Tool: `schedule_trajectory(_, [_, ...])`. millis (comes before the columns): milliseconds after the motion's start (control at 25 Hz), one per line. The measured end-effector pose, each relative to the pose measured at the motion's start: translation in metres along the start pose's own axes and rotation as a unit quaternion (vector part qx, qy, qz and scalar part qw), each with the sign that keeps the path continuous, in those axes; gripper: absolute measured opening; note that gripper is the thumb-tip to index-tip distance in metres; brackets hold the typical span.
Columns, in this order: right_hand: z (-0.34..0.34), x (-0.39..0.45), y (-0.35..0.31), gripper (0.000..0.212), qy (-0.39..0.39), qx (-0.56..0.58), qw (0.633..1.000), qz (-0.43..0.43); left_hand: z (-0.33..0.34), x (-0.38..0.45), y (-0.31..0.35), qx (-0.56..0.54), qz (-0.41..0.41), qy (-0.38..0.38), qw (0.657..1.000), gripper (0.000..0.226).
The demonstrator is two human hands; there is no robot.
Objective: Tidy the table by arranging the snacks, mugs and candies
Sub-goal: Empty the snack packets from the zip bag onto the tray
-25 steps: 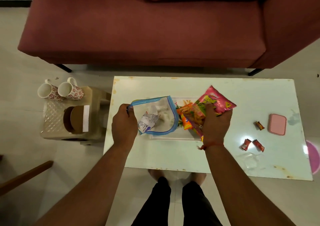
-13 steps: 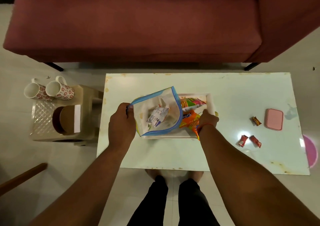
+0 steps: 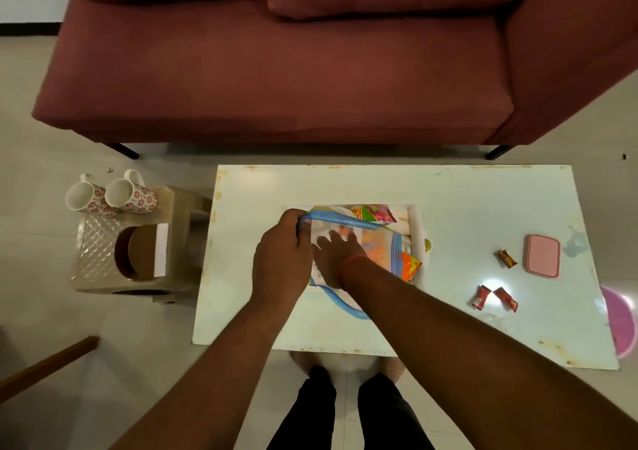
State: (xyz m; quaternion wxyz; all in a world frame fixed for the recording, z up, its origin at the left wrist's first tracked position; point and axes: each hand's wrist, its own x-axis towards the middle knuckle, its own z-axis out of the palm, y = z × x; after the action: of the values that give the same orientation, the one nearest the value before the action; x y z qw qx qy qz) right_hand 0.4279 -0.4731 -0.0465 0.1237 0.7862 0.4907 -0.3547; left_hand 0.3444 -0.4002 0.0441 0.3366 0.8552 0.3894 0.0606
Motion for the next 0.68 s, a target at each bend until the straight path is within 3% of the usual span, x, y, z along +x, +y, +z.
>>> schedule_trajectory(80, [0.004, 0.014, 0.008, 0.050, -0.001, -0.033, 0.999, 0.025, 0.000, -0.004, 0.006, -0.010, 0.011, 0.012, 1.000, 0.023])
schedule_trajectory(200, [0.005, 0.021, 0.018, 0.038, 0.059, -0.036, 0.997, 0.026, 0.000, -0.005, 0.004, -0.024, 0.002, 0.021, 1.000, 0.023])
schedule_trajectory(400, [-0.006, -0.013, 0.006, 0.030, 0.170, 0.092, 0.981, -0.004, 0.000, -0.001, -0.016, -0.010, -0.030, 0.031, 0.999, 0.029])
schedule_trajectory(480, [-0.014, -0.043, -0.003, 0.037, 0.249, 0.136, 0.959, -0.013, -0.001, -0.001, -0.025, -0.006, -0.040, 0.042, 0.998, 0.034])
schedule_trajectory(560, [-0.015, -0.078, -0.011, 0.046, 0.359, 0.231, 0.904, 0.005, -0.006, -0.002, -0.033, -0.018, -0.047, 0.055, 0.997, 0.051])
schedule_trajectory(600, [-0.016, -0.097, -0.014, 0.044, 0.402, 0.316, 0.859, 0.033, -0.008, -0.003, -0.038, -0.025, -0.049, 0.059, 0.997, 0.057])
schedule_trajectory(680, [-0.016, -0.128, -0.010, 0.037, 0.445, 0.536, 0.713, 0.080, -0.012, -0.003, -0.049, -0.015, -0.051, 0.077, 0.996, 0.059])
